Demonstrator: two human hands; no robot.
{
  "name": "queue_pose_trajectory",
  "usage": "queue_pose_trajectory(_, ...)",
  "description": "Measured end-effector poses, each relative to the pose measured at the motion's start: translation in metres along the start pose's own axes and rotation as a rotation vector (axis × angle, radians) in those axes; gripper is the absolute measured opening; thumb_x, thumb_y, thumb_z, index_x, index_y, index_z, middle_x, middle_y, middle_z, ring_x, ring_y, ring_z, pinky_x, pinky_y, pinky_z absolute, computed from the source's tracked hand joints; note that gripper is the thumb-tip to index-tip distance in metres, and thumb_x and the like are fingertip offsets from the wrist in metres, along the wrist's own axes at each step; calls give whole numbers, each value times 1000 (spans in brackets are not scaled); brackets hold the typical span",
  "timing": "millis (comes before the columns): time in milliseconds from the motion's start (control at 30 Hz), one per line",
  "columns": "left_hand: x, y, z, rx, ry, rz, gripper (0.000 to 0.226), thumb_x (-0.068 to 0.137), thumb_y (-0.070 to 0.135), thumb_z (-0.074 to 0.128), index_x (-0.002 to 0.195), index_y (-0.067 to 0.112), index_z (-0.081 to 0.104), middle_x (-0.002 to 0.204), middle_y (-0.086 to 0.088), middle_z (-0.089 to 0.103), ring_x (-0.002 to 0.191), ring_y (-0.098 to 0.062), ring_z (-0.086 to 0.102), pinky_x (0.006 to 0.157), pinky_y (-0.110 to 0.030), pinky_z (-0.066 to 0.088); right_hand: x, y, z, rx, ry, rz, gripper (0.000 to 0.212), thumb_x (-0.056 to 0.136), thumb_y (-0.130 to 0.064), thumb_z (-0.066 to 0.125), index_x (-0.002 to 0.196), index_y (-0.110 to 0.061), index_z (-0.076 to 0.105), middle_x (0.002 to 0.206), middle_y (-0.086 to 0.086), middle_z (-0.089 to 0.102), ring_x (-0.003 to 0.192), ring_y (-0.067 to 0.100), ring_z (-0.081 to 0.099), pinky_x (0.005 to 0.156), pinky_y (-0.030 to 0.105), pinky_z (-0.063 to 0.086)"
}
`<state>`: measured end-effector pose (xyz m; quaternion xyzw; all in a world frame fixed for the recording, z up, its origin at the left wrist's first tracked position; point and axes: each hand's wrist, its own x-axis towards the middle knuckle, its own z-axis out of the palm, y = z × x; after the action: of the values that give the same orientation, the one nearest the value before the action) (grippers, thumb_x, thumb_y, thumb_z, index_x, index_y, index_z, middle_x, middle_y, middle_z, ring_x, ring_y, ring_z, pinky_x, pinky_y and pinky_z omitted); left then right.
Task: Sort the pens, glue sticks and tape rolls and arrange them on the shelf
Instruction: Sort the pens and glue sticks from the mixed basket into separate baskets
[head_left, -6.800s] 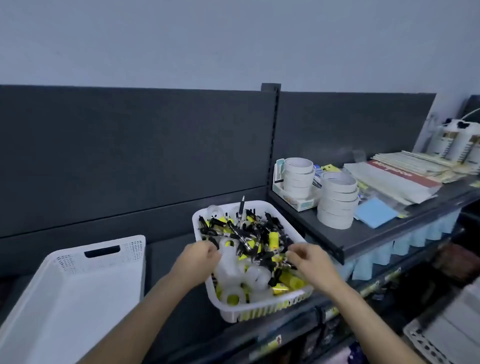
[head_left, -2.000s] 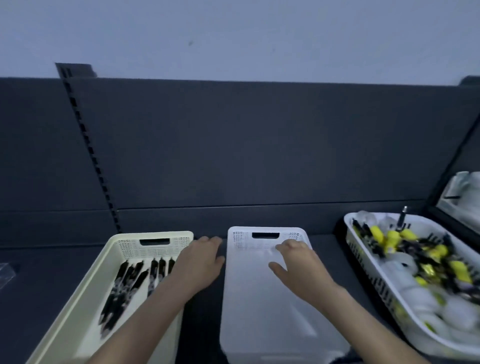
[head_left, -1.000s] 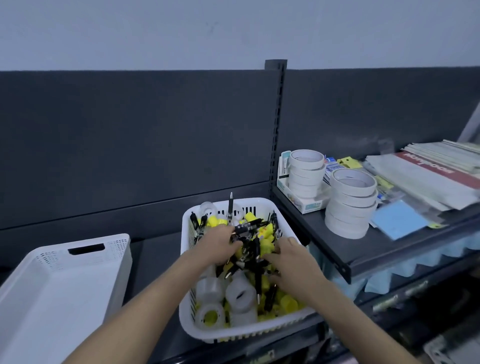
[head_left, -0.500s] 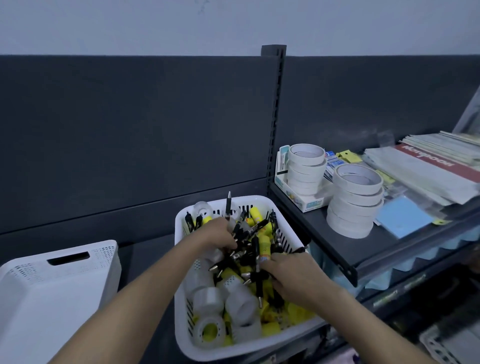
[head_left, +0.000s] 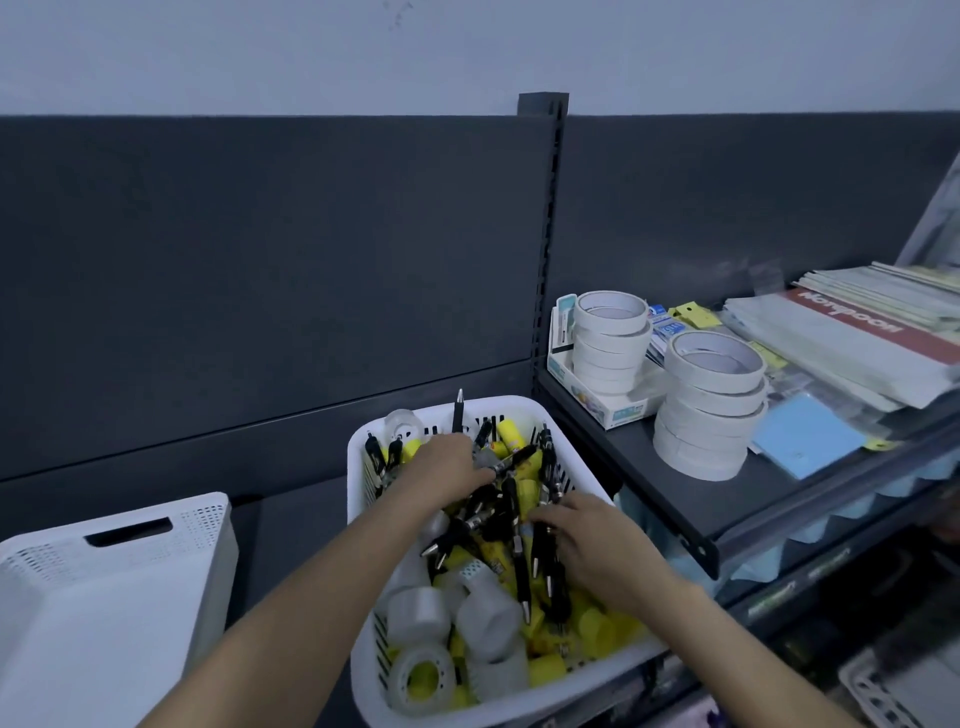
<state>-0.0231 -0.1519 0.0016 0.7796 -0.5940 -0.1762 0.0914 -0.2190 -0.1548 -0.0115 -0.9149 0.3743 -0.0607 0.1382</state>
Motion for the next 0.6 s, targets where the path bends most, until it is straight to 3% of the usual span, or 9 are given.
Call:
queue_pose_trajectory(67,1,9,-2,52,-79,16,27,93,33,51,101,8,57,93,-14,58,91,-28,56,68,-33,43,1,-8,2,130,51,88,25,94,-26,41,114,-21,55,106,3,54,101,20,53,84,32,44)
queue_pose_trajectory(133,2,12,0,94,-99,28,31,97,27,44,116,5,55,111,-19,59,106,-32,56,76,-36,44,2,-18,6,140,61,148,24,93,-39,46,93,-16,50,93,0,47,84,19,50,73,29,40)
queue_pose_trajectory(200,5,7,5,93,-86,-8,23,98,20,38,108,8,55,99,-14,58,103,-32,58,70,-35,43,6,-25,10,126,66,174,25,93,-39,49,88,-17,40,91,-1,41,78,18,44,66,27,35)
queue_pose_trajectory(267,6,1,7,68,-59,-55,19,96,16,36,97,8,53,87,-8,54,88,-28,58,60,-31,39,12,-30,8,189,87,232,20,92,-31,53,92,-17,38,93,1,48,80,18,47,64,27,37)
queue_pose_trajectory(333,1,-2,4,95,-32,-65,17,95,13,36,97,7,52,90,-9,55,76,-25,51,58,-30,36,15,-32,1,254,89,297,23,91,-20,56,108,-13,41,101,7,58,90,23,57,74,32,43)
queue_pose_trajectory(433,-14,-9,-6,145,3,-52,14,94,10,38,81,10,43,71,-3,44,71,-23,46,54,-29,32,14,-33,-4,292,88,317,34,90,-11,54,120,-9,39,108,13,62,99,28,60,78,34,47)
queue_pose_trajectory(500,-23,-11,-11,164,-108,-44,26,94,16,39,69,12,38,66,-1,39,69,-21,44,52,-28,29,13,-42,-3,228,33,297,23,89,-11,54,110,-7,45,100,13,63,93,28,61,72,33,46)
queue_pose_trajectory(567,-30,-7,-15,154,-233,-20,34,94,28,45,63,15,38,65,-1,41,71,-21,45,51,-27,29,15,-47,4,128,-23,292,7,89,-11,53,85,-10,47,82,8,57,74,23,57,65,32,46)
queue_pose_trajectory(600,-33,-3,-17,150,-269,-9,34,92,34,49,66,14,44,67,-4,46,75,-23,49,53,-29,34,17,-49,8,89,-34,296,20,89,-10,52,73,-13,40,72,4,49,63,18,50,59,32,45)
